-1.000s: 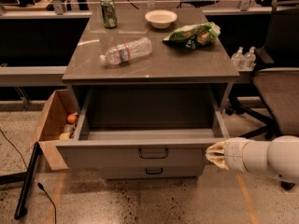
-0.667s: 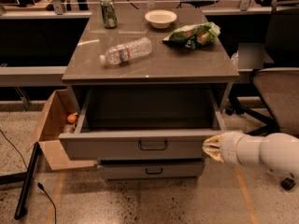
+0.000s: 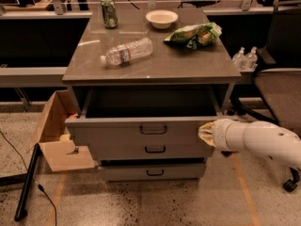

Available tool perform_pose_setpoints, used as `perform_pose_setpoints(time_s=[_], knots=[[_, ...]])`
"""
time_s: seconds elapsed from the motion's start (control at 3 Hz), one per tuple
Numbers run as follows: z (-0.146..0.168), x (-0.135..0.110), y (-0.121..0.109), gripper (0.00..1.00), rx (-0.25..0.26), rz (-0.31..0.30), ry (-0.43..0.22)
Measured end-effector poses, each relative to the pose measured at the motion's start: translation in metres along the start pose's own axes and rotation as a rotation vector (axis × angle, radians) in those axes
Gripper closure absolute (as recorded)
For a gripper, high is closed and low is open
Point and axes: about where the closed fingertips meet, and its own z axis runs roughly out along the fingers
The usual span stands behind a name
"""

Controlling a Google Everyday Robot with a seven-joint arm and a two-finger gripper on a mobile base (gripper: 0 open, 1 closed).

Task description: Close top drawer

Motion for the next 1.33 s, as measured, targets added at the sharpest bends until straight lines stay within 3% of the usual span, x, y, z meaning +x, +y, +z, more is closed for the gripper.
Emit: perform_pose_setpoints(time_s=[0.33, 0.67, 1.33], knots=[[0.022, 0.005, -0.015, 1.00, -0.001, -0.020, 0.006], [0.053, 0.006, -0.045, 1.00, 0.014, -0.046, 0.006], [0.030, 0.004, -0.038, 1.00, -0.024, -0.013, 0.027]])
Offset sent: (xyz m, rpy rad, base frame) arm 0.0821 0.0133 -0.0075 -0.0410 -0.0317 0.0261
